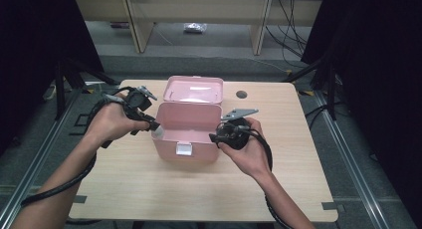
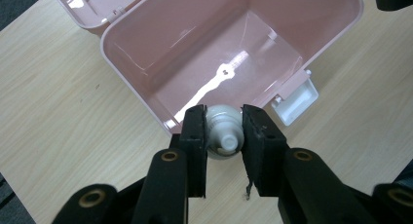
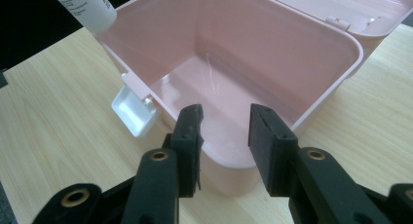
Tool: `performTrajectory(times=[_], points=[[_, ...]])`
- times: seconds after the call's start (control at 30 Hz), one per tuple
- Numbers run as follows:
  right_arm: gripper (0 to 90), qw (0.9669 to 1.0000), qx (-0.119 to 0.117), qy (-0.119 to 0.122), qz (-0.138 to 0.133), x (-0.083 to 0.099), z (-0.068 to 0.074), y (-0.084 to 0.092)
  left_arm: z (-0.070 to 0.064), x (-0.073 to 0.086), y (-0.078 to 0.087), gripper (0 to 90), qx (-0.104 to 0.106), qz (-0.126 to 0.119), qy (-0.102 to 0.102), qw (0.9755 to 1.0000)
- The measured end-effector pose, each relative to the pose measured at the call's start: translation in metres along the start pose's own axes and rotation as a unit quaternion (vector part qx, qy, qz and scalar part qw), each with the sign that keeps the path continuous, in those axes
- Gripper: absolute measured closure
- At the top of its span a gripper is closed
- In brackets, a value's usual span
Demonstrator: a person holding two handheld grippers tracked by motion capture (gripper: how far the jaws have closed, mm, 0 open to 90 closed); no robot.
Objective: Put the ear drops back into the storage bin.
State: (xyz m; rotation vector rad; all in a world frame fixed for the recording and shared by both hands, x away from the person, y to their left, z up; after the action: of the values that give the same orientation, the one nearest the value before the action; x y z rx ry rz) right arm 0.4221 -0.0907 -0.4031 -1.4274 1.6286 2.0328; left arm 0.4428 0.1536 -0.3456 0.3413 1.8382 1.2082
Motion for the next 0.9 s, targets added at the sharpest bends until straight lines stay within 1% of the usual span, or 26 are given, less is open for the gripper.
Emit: performTrajectory(times=[0.03,0.07,0.1,0.17,0.2,0.23,0.27,0.3,0.33,0.43,0.47,0.53,0.57,0.63,0.67,0.7,0.73,0.83,0.9], points=[[66.1,1.0000,0.000,0.000,0.000,0.000,0.000,0.000,0.001,0.000,0.000,71.6,-0.002,0.000,0.000,1.0000],[66.1,0.9999,0.011,0.005,-0.006,0.000,-0.001,-0.002,0.001,0.000,-0.001,71.6,-0.002,0.003,0.002,1.0000],[66.1,1.0000,0.002,-0.006,0.001,0.001,0.000,0.000,0.001,0.000,-0.001,71.6,0.001,0.003,0.004,1.0000],[66.1,1.0000,0.004,-0.002,-0.001,0.001,0.000,-0.001,0.002,0.000,-0.003,71.6,0.001,0.003,0.005,1.0000],[66.1,1.0000,0.001,-0.006,0.001,0.001,0.000,0.000,0.003,0.000,-0.003,71.6,0.001,0.005,0.006,1.0000],[66.1,1.0000,0.002,-0.007,-0.002,0.000,0.000,0.000,0.003,0.000,-0.004,71.6,0.002,0.004,0.008,1.0000],[66.1,1.0000,0.005,0.000,0.003,0.000,-0.001,0.001,0.004,-0.001,-0.004,71.6,0.000,0.006,0.008,1.0000],[66.1,1.0000,0.005,0.001,0.003,0.000,-0.001,0.001,0.005,-0.001,-0.004,71.6,0.002,0.007,0.005,1.0000],[66.1,0.9999,0.007,-0.006,-0.009,0.000,0.001,-0.001,0.005,-0.001,-0.005,71.5,0.002,0.003,0.010,0.9999],[66.1,0.9999,0.007,-0.007,-0.007,0.000,0.001,-0.001,0.007,-0.001,-0.006,71.6,0.001,0.006,0.013,0.9999],[66.1,1.0000,0.000,-0.004,0.000,0.001,0.000,-0.001,0.007,-0.002,-0.006,71.6,0.000,0.006,0.013,0.9999],[66.1,1.0000,0.002,-0.005,-0.001,0.001,0.000,-0.001,0.008,-0.002,-0.007,71.6,0.001,0.006,0.013,0.9999],[66.1,1.0000,0.005,0.001,0.000,0.001,-0.001,-0.001,0.008,-0.002,-0.007,71.5,0.001,0.007,0.014,0.9999],[66.1,1.0000,0.005,0.002,0.000,0.001,-0.001,-0.001,0.008,-0.002,-0.008,71.6,-0.001,0.008,0.015,0.9998],[66.1,0.9999,0.008,0.003,-0.006,0.000,-0.001,-0.002,0.009,-0.002,-0.009,71.6,0.001,0.009,0.015,0.9998],[66.1,1.0000,0.007,0.002,-0.006,0.000,-0.001,-0.001,0.009,-0.002,-0.009,71.6,0.000,0.008,0.015,0.9999],[66.1,1.0000,0.004,0.002,0.003,0.000,0.000,0.000,0.010,-0.003,-0.010,71.6,-0.005,0.010,0.009,0.9999],[66.1,1.0000,0.004,0.000,0.004,0.000,0.000,0.000,0.010,-0.004,-0.011,71.6,-0.003,0.011,0.012,0.9999],[66.1,1.0000,0.003,-0.002,0.005,0.001,0.000,0.000,0.010,-0.004,-0.011,71.6,-0.005,0.013,0.008,0.9999]])
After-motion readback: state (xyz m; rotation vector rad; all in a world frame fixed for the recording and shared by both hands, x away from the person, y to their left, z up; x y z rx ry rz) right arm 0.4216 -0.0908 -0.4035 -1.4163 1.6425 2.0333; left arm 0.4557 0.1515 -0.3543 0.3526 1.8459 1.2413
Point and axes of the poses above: each handheld gripper's, and its own axes: y roughly backward along the jaws, x roughly out of its underside, z roughly to its left, the point moved 5 cm from there along -y, roughly forward along the jaws, and after that the axes turned 13 degrees about x, right-handed, at the moved point
